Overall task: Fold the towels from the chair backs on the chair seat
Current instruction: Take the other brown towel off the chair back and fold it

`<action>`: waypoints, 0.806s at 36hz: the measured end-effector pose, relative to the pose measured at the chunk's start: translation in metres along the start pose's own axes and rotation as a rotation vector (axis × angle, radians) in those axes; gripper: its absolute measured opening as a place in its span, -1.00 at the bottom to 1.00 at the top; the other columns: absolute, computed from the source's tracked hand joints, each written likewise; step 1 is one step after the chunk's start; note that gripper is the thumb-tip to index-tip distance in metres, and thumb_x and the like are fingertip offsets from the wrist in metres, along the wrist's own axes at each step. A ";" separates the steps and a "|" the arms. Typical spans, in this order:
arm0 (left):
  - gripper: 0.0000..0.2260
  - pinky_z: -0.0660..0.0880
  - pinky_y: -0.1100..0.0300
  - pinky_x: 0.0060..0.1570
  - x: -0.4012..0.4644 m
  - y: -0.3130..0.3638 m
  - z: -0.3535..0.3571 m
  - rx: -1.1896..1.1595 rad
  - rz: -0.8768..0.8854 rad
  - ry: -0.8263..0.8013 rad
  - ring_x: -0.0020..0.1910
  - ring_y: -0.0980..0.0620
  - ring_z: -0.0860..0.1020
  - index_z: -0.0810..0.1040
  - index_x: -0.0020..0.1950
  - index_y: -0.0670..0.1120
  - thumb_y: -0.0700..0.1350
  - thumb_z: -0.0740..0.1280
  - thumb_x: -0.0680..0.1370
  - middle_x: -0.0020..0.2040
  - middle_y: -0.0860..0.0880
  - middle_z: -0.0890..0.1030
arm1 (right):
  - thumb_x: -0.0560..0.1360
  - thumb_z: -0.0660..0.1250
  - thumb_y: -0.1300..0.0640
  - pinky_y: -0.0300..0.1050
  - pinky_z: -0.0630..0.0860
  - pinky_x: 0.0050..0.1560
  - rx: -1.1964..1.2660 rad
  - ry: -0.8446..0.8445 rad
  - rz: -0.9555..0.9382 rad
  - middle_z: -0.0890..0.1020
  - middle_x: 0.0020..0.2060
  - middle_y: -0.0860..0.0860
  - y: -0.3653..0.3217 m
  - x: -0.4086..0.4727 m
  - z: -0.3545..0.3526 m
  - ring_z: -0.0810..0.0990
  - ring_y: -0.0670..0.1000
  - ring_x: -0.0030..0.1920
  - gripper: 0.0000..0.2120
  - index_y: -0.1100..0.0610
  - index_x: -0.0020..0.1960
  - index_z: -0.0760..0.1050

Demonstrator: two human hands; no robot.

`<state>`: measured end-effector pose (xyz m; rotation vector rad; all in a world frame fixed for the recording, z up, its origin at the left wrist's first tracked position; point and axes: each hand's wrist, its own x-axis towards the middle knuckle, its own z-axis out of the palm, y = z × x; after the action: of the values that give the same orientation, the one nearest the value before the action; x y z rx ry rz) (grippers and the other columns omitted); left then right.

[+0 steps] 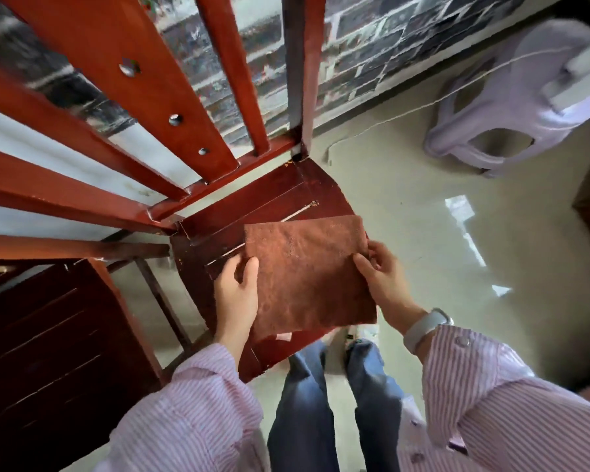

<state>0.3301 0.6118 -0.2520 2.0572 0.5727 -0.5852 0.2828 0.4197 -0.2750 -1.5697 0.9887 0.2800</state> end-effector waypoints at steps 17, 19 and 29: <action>-0.70 0.35 0.23 0.06 -0.208 0.208 0.211 0.248 0.532 -0.178 0.13 -0.15 0.51 0.45 0.28 -0.24 -0.17 0.20 0.58 0.21 -0.20 0.53 | 0.53 0.22 0.24 -0.29 0.37 -0.19 0.117 0.436 -0.200 0.52 -0.12 0.00 -0.032 -0.090 -0.340 0.47 -0.02 -0.10 -0.81 0.23 0.13 0.45; -0.70 0.38 0.21 0.05 -0.239 0.228 0.254 0.238 0.570 -0.218 0.13 -0.11 0.51 0.45 0.28 -0.21 -0.15 0.18 0.58 0.22 -0.17 0.53 | 0.53 0.23 0.22 -0.24 0.34 -0.09 0.093 0.508 -0.204 0.51 -0.09 -0.01 -0.024 -0.098 -0.393 0.47 -0.03 -0.08 -0.81 0.22 0.13 0.45; -0.74 0.36 0.22 0.08 -0.356 0.312 0.436 0.282 0.769 -0.440 0.12 -0.15 0.53 0.51 0.21 -0.24 -0.21 0.24 0.55 0.13 -0.21 0.58 | 0.51 0.26 0.20 -0.16 0.36 0.00 0.168 0.841 -0.105 0.53 -0.06 -0.01 0.024 -0.120 -0.594 0.49 0.00 -0.01 -0.81 0.21 0.11 0.48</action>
<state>0.1570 0.0245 -0.0536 2.1000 -0.5708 -0.6332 -0.0101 -0.0618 -0.0503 -1.5890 1.5065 -0.5761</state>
